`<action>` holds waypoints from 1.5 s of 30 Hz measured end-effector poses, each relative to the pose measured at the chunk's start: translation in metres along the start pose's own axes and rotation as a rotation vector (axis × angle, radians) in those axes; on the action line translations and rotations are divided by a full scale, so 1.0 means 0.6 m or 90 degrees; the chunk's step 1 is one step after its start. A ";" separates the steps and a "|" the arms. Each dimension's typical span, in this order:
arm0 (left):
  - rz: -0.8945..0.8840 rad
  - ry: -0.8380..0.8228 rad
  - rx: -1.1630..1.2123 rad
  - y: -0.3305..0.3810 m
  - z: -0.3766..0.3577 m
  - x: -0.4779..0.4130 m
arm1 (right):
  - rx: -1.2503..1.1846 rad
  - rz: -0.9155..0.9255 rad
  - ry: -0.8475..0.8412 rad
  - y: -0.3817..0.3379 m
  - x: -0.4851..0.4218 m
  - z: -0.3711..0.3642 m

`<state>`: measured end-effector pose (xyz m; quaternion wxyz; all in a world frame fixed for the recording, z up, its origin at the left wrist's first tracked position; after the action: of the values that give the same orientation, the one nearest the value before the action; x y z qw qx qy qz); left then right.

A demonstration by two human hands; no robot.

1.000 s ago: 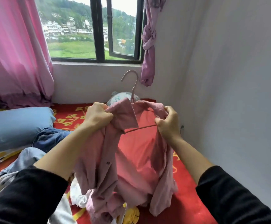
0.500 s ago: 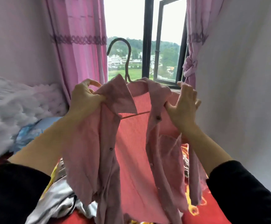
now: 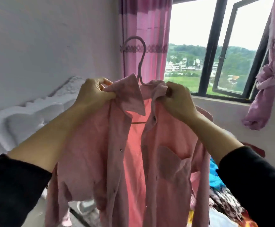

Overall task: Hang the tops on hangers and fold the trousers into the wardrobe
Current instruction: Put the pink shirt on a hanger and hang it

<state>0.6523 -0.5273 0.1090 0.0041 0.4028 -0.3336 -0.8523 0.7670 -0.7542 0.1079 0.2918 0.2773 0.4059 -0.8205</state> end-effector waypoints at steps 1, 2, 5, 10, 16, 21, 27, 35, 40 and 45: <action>0.006 -0.022 -0.010 -0.019 0.031 0.004 | -0.030 -0.011 0.016 -0.016 -0.006 -0.020; 0.016 -0.041 -0.039 -0.042 0.066 0.012 | -0.055 -0.022 0.021 -0.031 -0.011 -0.041; 0.104 -0.084 -0.106 -0.119 0.171 0.062 | -0.094 -0.043 -0.028 -0.077 -0.010 -0.118; 0.144 -0.016 -0.013 -0.207 0.307 0.146 | -0.149 -0.007 -0.122 -0.208 0.020 -0.237; 0.149 0.094 -0.079 -0.293 0.483 0.200 | -0.448 -0.050 -0.409 -0.401 0.061 -0.353; 0.176 0.149 -0.164 -0.333 0.623 0.266 | -0.343 0.083 -0.536 -0.568 0.112 -0.463; 0.208 0.093 -0.309 -0.351 0.801 0.367 | -0.255 0.169 -0.498 -0.733 0.154 -0.567; 0.231 0.120 -0.451 -0.387 0.937 0.468 | -0.403 0.209 -0.513 -0.930 0.241 -0.659; 0.254 0.291 -0.494 -0.403 1.027 0.527 | -0.477 0.203 -0.370 -0.999 0.265 -0.697; 0.253 0.355 -0.527 -0.430 1.124 0.562 | -0.561 0.274 -0.590 -1.089 0.309 -0.752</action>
<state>0.0270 -0.0386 0.0363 0.4127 0.5077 -0.0256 -0.7558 0.2802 -0.1009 0.0762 0.6785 -0.1735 0.4715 -0.5359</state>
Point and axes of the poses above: each hand's wrist, its own x-axis away from the middle knuckle, its own z-axis out of the back of the hand, y = z × x, the point moved 6 cm from there along -x, towards the middle knuckle, and after that the axes turned 11 degrees about -z, right-handed, at the moved point
